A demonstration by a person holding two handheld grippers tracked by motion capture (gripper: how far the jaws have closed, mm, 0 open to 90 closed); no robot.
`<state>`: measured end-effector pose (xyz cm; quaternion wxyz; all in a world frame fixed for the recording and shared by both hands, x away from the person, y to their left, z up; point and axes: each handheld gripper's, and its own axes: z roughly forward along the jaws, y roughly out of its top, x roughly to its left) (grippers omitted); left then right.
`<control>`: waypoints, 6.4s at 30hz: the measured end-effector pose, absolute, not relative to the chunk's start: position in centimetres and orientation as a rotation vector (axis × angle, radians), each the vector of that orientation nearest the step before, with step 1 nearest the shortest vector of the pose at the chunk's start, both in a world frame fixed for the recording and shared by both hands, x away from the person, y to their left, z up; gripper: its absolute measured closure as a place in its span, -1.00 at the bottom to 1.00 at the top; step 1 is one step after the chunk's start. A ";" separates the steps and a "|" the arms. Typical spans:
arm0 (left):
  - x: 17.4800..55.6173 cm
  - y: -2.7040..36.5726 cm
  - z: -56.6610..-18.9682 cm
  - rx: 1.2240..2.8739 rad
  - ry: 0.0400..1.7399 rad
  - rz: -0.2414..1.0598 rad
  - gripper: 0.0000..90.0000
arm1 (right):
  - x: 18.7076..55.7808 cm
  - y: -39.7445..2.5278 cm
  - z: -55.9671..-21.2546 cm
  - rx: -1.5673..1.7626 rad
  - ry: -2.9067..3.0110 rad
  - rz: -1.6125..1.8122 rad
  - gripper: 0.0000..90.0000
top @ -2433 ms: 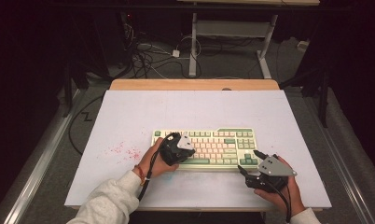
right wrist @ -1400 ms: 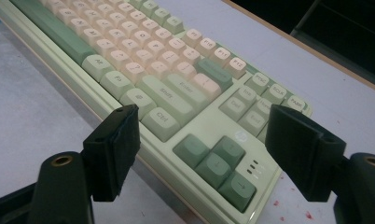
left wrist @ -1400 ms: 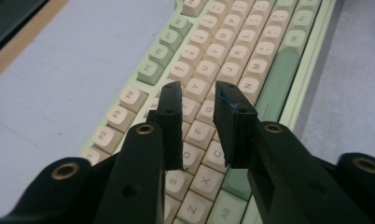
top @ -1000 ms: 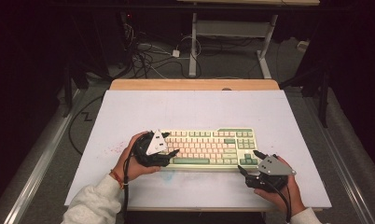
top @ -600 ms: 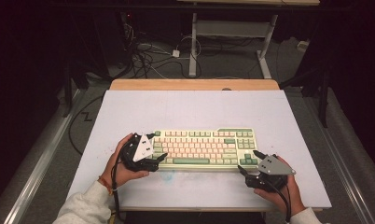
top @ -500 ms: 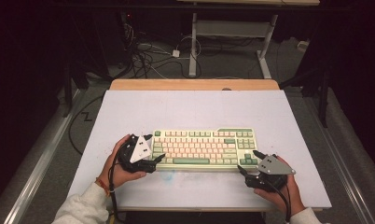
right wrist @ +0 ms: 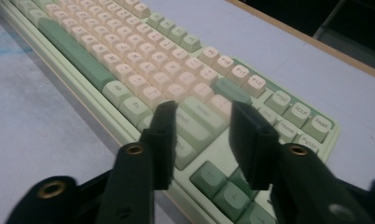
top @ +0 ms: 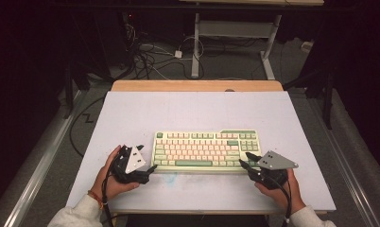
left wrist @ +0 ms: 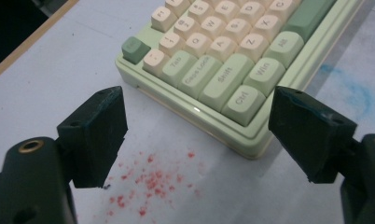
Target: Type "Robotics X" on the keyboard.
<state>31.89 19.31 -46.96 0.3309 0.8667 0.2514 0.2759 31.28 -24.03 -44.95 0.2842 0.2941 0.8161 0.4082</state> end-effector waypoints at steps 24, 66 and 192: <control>31.6 19.9 -47.5 2.284 0.696 0.674 -0.59 | 37.2 -16.3 -44.1 0.662 2.405 1.002 1.00; 31.7 19.8 -47.7 2.309 0.692 0.657 -0.59 | 38.8 -15.0 -44.3 0.695 2.395 1.042 0.83; 41.1 6.6 -44.9 2.481 0.550 0.367 0.95 | 30.3 -25.0 -46.5 0.742 2.117 0.977 -0.45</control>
